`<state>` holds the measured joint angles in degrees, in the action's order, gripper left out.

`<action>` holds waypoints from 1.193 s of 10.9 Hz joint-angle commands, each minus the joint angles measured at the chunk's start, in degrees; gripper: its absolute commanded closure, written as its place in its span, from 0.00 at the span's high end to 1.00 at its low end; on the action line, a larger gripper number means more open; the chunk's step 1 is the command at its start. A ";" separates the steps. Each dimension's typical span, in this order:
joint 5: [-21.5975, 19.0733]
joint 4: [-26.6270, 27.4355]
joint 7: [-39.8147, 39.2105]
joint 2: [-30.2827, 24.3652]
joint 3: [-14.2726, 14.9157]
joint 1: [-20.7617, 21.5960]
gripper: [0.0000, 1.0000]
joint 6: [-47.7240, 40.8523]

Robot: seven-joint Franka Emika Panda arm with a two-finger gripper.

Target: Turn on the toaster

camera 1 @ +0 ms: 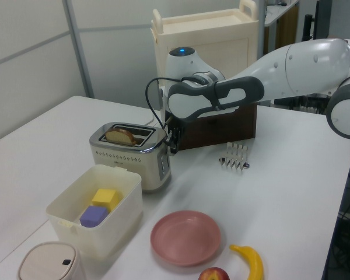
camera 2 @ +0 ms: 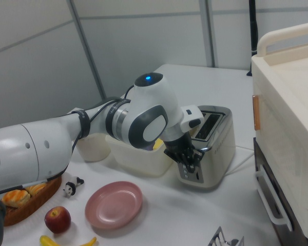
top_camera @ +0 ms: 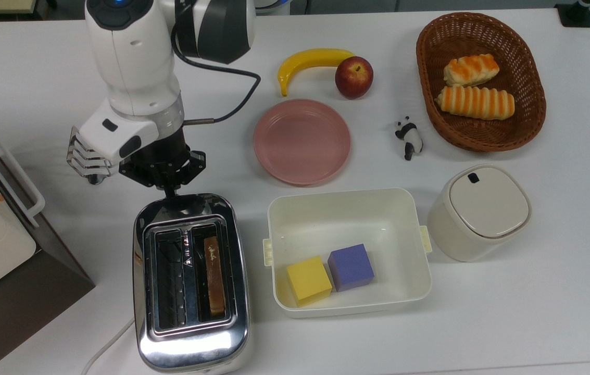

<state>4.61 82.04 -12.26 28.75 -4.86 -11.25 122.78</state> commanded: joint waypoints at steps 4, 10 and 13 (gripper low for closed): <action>0.93 1.54 -1.01 3.06 0.38 0.26 0.00 3.43; 1.72 2.42 -0.66 4.92 0.38 0.26 0.00 5.45; 2.07 2.51 -0.66 5.00 0.38 0.26 0.00 5.45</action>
<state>5.30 82.19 -12.27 32.41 -4.87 -11.20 124.41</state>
